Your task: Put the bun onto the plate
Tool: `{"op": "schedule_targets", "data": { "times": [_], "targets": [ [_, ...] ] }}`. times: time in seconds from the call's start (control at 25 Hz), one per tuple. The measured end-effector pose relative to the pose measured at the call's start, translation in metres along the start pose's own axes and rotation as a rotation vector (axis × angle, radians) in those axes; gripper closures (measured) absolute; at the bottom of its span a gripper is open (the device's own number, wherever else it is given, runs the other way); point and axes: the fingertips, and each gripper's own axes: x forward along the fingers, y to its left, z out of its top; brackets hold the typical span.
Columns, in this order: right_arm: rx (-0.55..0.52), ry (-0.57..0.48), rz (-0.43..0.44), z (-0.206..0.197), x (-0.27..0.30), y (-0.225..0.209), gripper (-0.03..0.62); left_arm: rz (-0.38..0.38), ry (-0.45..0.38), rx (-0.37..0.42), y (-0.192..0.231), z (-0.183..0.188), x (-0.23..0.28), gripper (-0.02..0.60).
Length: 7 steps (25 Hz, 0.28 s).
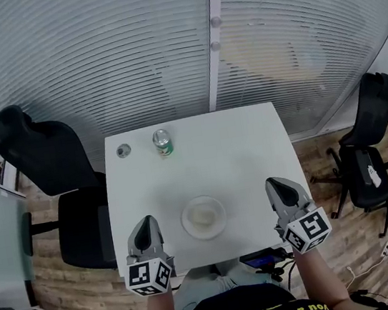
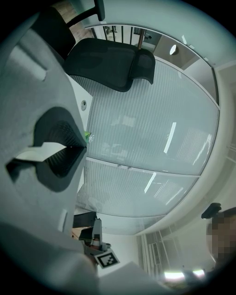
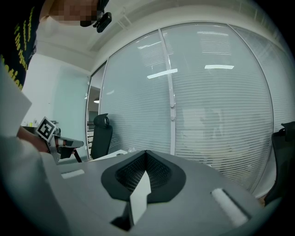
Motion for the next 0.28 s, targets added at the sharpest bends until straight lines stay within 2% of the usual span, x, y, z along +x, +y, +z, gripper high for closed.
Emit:
{"op": "schedule_targets", "data": {
  "times": [0.28],
  "targets": [
    [-0.006,-0.008,-0.006,0.0038,-0.0007,-0.0007,0.588,0.011,-0.002,0.001,0.0053,0.0002,-0.0003,0.581]
  ]
}}
